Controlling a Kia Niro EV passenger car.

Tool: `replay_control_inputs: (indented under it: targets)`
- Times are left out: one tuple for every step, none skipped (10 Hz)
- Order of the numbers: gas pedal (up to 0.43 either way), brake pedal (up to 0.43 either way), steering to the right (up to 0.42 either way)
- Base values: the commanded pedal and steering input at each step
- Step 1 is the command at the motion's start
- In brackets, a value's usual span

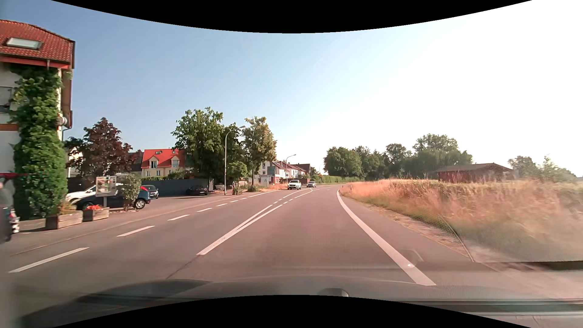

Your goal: Follow the waypoints while adhering to traffic rules and regulations

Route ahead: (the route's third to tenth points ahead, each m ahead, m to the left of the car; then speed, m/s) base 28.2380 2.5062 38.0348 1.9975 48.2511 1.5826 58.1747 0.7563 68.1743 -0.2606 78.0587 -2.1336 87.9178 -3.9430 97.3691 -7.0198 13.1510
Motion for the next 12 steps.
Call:
replay_control_inputs:
  targets:
    - [0.059,0.0,0.006]
    - [0.059,0.0,0.006]
    - [0.059,0.0,0.007]
    - [0.059,0.0,0.008]
    - [0.059,0.0,0.008]
    - [0.059,0.0,0.008]
    - [0.059,0.0,0.008]
    - [0.059,0.0,0.009]
    - [0.059,0.0,0.008]
    - [0.059,0.0,0.008]
    - [0.059,0.0,0.008]
    - [0.059,0.0,0.008]
